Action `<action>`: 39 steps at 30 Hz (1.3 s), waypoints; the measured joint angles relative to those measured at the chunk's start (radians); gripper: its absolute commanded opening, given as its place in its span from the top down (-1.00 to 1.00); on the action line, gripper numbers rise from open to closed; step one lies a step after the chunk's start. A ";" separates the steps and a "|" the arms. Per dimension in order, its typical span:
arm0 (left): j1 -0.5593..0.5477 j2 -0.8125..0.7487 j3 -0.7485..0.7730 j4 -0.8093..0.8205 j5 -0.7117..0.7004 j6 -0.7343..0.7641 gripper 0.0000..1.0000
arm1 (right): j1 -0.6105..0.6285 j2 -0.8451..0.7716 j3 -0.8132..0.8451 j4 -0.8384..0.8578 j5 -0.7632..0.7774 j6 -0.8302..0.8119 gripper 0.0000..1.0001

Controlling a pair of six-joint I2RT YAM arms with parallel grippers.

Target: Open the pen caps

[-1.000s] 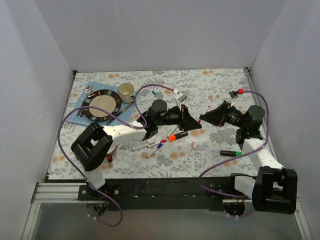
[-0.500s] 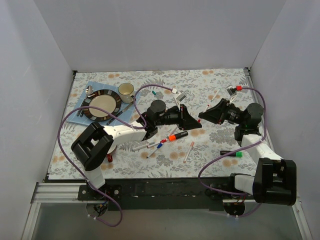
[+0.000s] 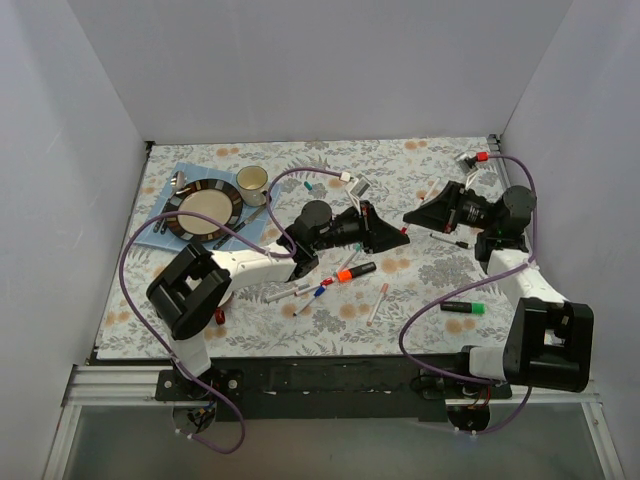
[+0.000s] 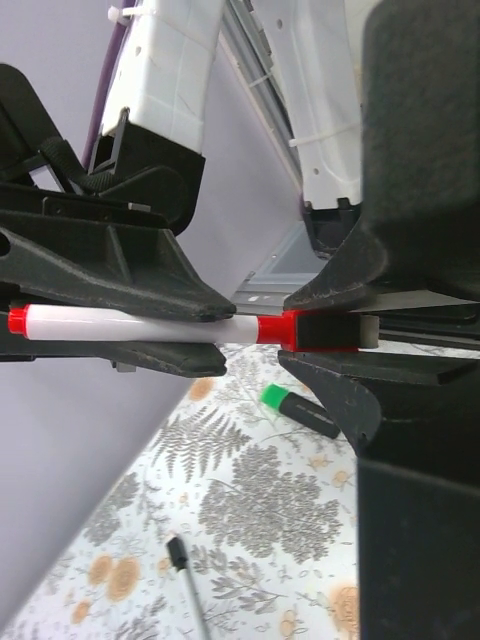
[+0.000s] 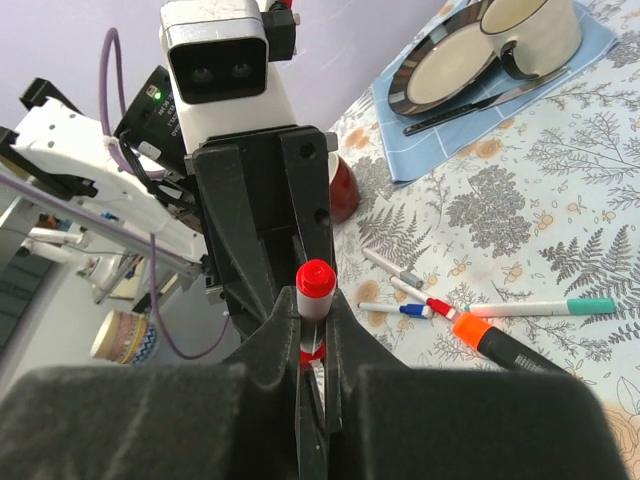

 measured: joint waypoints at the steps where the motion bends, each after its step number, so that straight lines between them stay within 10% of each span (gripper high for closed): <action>1: -0.001 0.000 -0.002 0.011 -0.012 0.002 1.00 | -0.005 0.017 0.026 0.003 -0.021 0.014 0.97; 14: 0.002 -0.042 -0.032 0.012 -0.038 0.092 1.00 | -0.021 0.087 0.126 -0.045 -0.129 0.045 0.97; 26: -0.005 -0.109 -0.347 -0.406 0.253 0.142 1.00 | -0.166 0.062 0.253 0.022 0.270 0.003 0.97; 39: 0.363 -0.236 -0.101 -0.572 0.123 0.128 1.00 | -0.043 0.165 0.340 -0.734 0.657 -0.613 0.97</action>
